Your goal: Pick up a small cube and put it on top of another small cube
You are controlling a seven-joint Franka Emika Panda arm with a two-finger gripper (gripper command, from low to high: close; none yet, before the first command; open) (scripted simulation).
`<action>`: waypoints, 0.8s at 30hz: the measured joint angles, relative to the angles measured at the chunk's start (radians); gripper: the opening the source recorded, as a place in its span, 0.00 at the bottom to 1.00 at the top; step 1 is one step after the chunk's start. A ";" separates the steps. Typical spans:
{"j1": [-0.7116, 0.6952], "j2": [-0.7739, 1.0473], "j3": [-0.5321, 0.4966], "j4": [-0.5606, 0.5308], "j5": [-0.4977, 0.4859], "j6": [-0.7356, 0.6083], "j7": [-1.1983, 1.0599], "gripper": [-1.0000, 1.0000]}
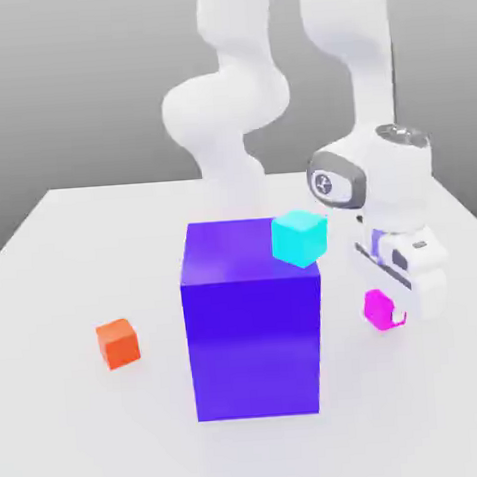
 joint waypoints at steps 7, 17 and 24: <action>-0.056 -0.060 -0.026 0.101 -0.025 -0.198 0.053 0.00; -0.258 0.149 -0.183 0.458 0.044 -0.428 0.188 0.00; -0.460 0.286 -0.360 0.685 0.157 -0.534 0.290 0.00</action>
